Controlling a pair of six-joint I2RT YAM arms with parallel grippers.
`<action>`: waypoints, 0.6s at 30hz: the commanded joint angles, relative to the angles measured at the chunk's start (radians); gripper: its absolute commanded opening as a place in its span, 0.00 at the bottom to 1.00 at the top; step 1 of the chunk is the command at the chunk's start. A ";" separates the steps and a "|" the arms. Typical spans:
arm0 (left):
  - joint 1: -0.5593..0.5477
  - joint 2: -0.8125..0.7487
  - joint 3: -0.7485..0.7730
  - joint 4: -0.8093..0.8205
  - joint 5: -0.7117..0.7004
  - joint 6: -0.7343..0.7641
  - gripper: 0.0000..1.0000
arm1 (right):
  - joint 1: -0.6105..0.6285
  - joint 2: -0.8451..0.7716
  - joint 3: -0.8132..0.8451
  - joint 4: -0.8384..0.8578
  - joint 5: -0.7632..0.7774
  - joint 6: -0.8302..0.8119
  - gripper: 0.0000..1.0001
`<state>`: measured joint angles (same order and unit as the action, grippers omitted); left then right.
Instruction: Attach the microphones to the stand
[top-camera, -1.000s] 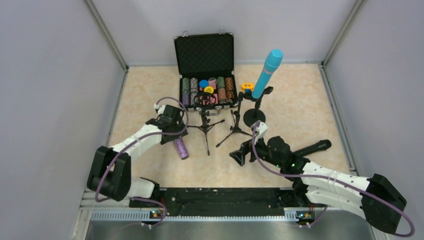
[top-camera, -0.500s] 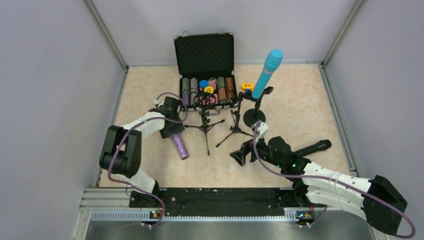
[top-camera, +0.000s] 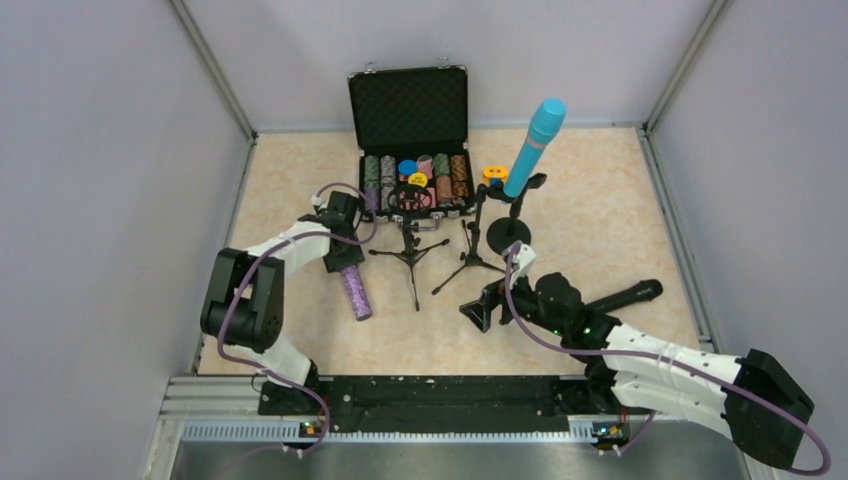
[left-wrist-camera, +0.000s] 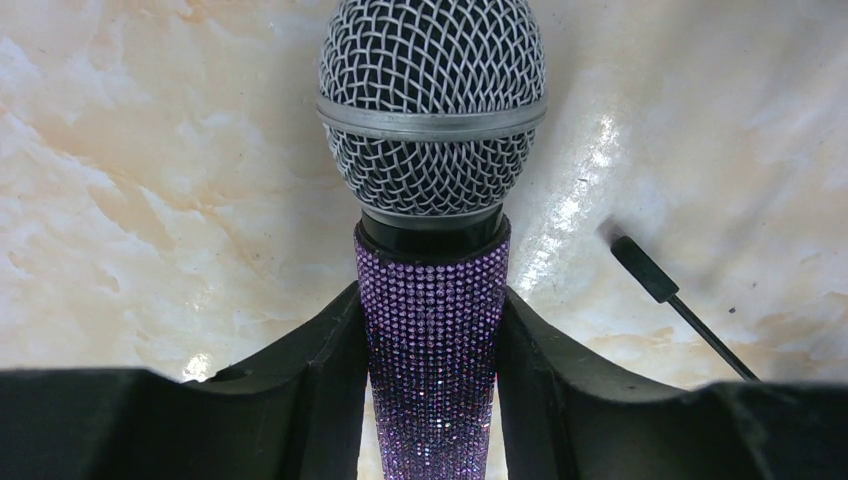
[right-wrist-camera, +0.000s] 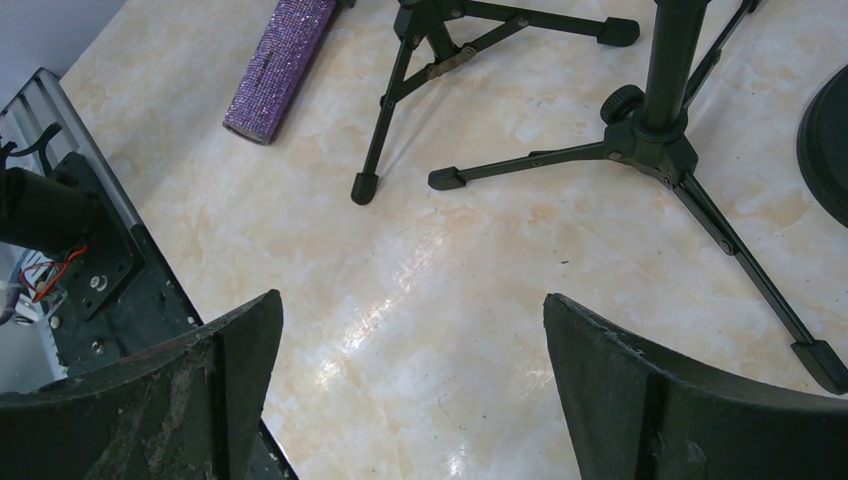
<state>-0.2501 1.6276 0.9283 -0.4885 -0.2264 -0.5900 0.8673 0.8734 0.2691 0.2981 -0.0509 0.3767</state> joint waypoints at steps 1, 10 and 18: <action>0.003 -0.043 -0.002 0.031 0.046 0.033 0.00 | -0.010 -0.018 0.036 0.000 0.014 -0.024 0.99; 0.002 -0.310 -0.062 0.081 0.117 0.110 0.00 | -0.010 -0.018 0.036 0.011 0.001 -0.016 0.99; 0.002 -0.617 -0.156 0.194 0.389 0.179 0.00 | -0.010 -0.009 0.056 0.014 -0.025 0.008 0.99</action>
<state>-0.2493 1.1332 0.8116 -0.4187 -0.0273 -0.4648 0.8673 0.8646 0.2691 0.2771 -0.0551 0.3695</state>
